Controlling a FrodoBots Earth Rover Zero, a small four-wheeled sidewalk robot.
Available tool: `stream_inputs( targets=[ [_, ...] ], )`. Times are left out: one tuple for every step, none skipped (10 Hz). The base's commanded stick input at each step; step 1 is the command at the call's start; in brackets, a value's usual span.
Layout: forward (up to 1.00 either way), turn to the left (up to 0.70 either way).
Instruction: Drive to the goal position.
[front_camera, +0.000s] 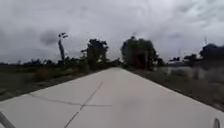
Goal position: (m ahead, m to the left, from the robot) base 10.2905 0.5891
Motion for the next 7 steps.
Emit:
stream_inputs(
  targets=[
    [0.85,0.0],
    [0.85,0.0],
    [0.85,0.0],
    [0.85,0.0],
    [0.85,0.0],
    [0.85,0.0],
    [0.85,0.0]
  ],
)
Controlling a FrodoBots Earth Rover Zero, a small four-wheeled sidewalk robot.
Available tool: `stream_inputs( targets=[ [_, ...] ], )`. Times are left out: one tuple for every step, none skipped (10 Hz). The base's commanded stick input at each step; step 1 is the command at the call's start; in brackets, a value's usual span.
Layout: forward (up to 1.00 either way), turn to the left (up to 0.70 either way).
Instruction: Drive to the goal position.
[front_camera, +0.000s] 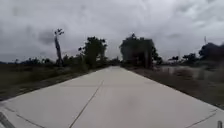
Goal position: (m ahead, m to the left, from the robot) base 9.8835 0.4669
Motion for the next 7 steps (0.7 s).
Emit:
stream_inputs(
  targets=[
    [0.85,0.0],
    [0.85,0.0],
    [0.85,0.0],
    [0.85,0.0],
    [0.85,0.0],
    [0.85,0.0],
    [0.85,0.0]
  ],
)
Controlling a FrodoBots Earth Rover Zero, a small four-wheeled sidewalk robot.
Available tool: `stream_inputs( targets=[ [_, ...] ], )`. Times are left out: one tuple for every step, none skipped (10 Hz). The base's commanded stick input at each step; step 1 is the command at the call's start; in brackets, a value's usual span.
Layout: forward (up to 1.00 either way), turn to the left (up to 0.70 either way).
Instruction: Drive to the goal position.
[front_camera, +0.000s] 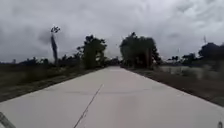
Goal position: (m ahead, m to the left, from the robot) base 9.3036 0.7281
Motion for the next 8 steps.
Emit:
stream_inputs(
  targets=[
    [0.85,0.0],
    [0.85,0.0],
    [0.85,0.0],
    [0.85,0.0],
    [0.85,0.0],
    [0.85,0.0],
    [0.85,0.0],
    [0.85,0.0]
  ],
)
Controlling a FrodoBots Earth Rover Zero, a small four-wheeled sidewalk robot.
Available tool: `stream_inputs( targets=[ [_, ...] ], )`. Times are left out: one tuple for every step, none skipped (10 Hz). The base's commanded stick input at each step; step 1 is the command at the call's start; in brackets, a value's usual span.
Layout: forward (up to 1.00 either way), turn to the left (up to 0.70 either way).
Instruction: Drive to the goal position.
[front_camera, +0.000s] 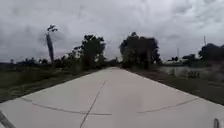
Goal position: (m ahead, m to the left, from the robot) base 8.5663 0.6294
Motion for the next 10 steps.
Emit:
stream_inputs(
  targets=[
    [0.85,0.0],
    [0.85,0.0],
    [0.85,0.0],
    [0.85,0.0],
    [0.85,0.0],
    [0.85,0.0],
    [0.85,0.0],
    [0.85,0.0],
    [0.85,0.0],
    [0.85,0.0]
  ],
)
